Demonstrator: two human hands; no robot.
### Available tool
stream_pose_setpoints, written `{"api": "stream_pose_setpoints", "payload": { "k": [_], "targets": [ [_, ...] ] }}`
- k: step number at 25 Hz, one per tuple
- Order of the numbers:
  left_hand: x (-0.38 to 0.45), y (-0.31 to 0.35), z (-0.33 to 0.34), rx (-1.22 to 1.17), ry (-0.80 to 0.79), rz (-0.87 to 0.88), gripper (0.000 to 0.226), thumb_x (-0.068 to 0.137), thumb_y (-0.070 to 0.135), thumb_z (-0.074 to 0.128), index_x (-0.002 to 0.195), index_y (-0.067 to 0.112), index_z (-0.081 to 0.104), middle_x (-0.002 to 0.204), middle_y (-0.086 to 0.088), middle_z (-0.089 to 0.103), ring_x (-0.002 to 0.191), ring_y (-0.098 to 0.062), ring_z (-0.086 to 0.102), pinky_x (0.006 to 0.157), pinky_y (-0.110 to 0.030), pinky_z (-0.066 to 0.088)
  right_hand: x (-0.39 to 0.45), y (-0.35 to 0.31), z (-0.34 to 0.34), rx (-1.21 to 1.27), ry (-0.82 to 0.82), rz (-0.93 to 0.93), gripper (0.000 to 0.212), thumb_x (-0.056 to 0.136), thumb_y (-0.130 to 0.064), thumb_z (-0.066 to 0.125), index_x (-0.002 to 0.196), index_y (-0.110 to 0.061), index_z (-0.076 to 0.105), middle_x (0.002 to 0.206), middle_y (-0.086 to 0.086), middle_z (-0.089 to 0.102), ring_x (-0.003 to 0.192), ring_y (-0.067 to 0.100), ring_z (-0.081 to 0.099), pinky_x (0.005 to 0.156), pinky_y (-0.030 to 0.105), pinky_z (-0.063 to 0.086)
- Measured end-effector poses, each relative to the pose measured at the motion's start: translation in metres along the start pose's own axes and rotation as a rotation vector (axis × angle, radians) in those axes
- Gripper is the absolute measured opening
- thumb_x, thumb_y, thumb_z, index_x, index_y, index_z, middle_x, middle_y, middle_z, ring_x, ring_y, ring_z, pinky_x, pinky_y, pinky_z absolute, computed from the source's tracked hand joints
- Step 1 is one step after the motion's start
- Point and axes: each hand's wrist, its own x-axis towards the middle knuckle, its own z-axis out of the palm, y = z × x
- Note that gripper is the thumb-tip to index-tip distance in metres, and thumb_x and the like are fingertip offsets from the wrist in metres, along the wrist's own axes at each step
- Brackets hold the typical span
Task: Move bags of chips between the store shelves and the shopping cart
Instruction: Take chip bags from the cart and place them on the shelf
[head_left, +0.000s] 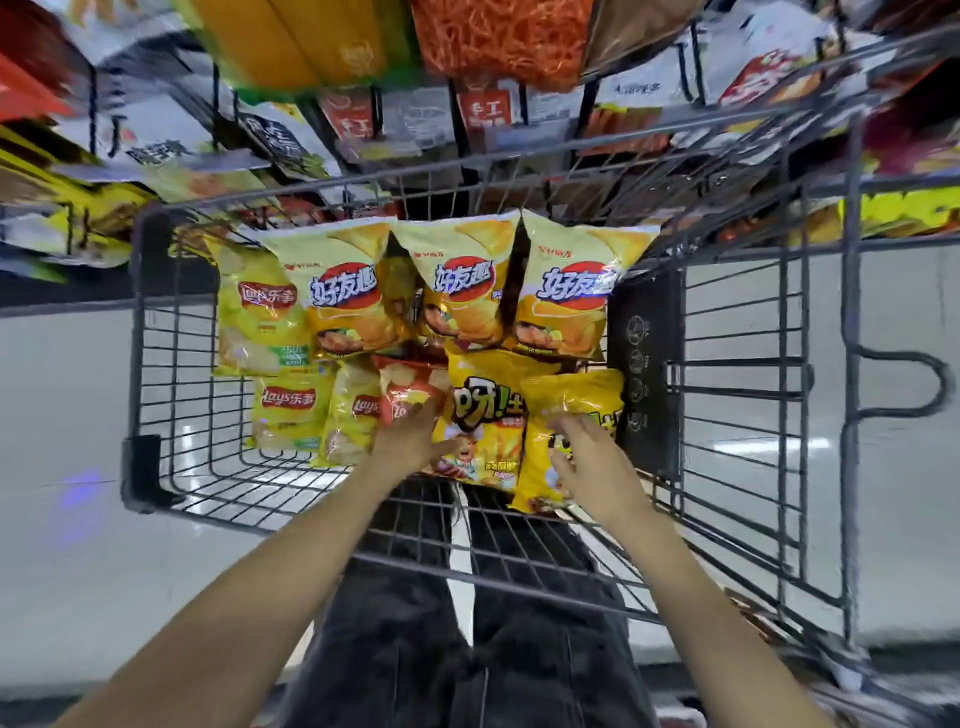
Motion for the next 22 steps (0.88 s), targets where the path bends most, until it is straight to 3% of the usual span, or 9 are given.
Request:
{"api": "stream_pose_setpoints", "payload": {
  "k": [2, 6, 8, 11, 13, 16, 18, 22],
  "targets": [
    [0.010, 0.001, 0.003, -0.115, -0.083, 0.015, 0.103, 0.077, 0.072, 0.062, 0.155, 0.021, 0.019, 0.151, -0.008, 0.042, 0.136, -0.029, 0.043, 0.110, -0.048, 0.037, 0.009, -0.007, 0.007, -0.002, 0.006, 0.011, 0.035, 0.094, -0.014, 0.059, 0.129, -0.016, 0.058, 0.131, 0.007, 0.055, 0.118, 0.028, 0.053, 0.092, 0.037, 0.046],
    [0.022, 0.006, 0.017, -0.286, -0.173, 0.017, 0.117, 0.077, 0.044, 0.081, 0.156, 0.014, 0.000, 0.154, -0.010, 0.039, 0.137, -0.031, 0.043, 0.111, -0.042, 0.037, 0.024, -0.010, 0.012, 0.002, 0.043, 0.081, 0.026, 0.096, -0.017, 0.055, 0.120, -0.016, 0.063, 0.124, 0.007, 0.055, 0.110, 0.029, 0.057, 0.079, 0.038, 0.048],
    [0.023, 0.005, 0.026, -0.309, -0.128, 0.040, 0.121, 0.078, 0.036, 0.082, 0.155, 0.011, -0.009, 0.156, -0.009, 0.035, 0.137, -0.032, 0.043, 0.111, -0.039, 0.034, 0.023, -0.013, 0.016, 0.007, 0.019, 0.073, 0.028, 0.097, -0.019, 0.053, 0.124, -0.016, 0.061, 0.124, 0.007, 0.055, 0.107, 0.028, 0.059, 0.078, 0.039, 0.049],
    [0.014, -0.002, 0.036, -0.414, -0.039, 0.090, 0.112, 0.078, 0.028, 0.083, 0.154, 0.012, 0.003, 0.145, 0.001, 0.043, 0.132, -0.019, 0.043, 0.103, -0.030, 0.032, 0.016, -0.017, 0.025, 0.014, -0.063, 0.083, 0.034, 0.099, -0.023, 0.052, 0.131, -0.013, 0.055, 0.123, 0.009, 0.058, 0.107, 0.030, 0.061, 0.078, 0.038, 0.050],
    [0.005, -0.008, 0.032, -0.469, -0.020, 0.115, 0.109, 0.077, 0.038, 0.082, 0.153, 0.009, 0.009, 0.140, 0.006, 0.037, 0.130, -0.011, 0.033, 0.097, -0.022, 0.026, 0.015, -0.019, 0.034, 0.082, -0.137, 0.157, 0.038, 0.099, -0.026, 0.052, 0.133, -0.008, 0.050, 0.122, 0.013, 0.061, 0.111, 0.034, 0.060, 0.083, 0.040, 0.050],
    [-0.002, -0.022, 0.022, -0.521, -0.009, 0.136, 0.125, 0.060, 0.062, 0.072, 0.155, 0.010, 0.009, 0.147, 0.002, 0.033, 0.137, -0.017, 0.030, 0.100, -0.022, 0.027, 0.025, -0.029, 0.048, 0.278, -0.182, 0.262, 0.045, 0.102, -0.033, 0.048, 0.138, -0.006, 0.043, 0.129, 0.017, 0.058, 0.117, 0.036, 0.057, 0.093, 0.039, 0.047],
    [-0.004, -0.034, 0.018, -0.544, -0.043, 0.110, 0.123, 0.065, 0.059, 0.074, 0.155, 0.010, 0.006, 0.149, 0.001, 0.033, 0.138, -0.019, 0.028, 0.103, -0.024, 0.029, 0.039, -0.037, 0.059, 0.465, -0.195, 0.333, 0.055, 0.103, -0.044, 0.042, 0.146, -0.011, 0.036, 0.143, 0.014, 0.051, 0.128, 0.034, 0.051, 0.102, 0.038, 0.041],
    [0.004, -0.048, 0.017, -0.565, -0.123, 0.089, 0.091, 0.091, 0.023, 0.070, 0.156, 0.014, 0.007, 0.134, 0.014, 0.026, 0.125, -0.005, 0.022, 0.098, -0.019, 0.028, 0.068, -0.038, 0.088, 0.787, -0.101, 0.505, 0.093, 0.084, -0.083, 0.029, 0.150, -0.018, 0.032, 0.150, 0.014, 0.043, 0.132, 0.036, 0.046, 0.109, 0.051, 0.038]
  ]
}}
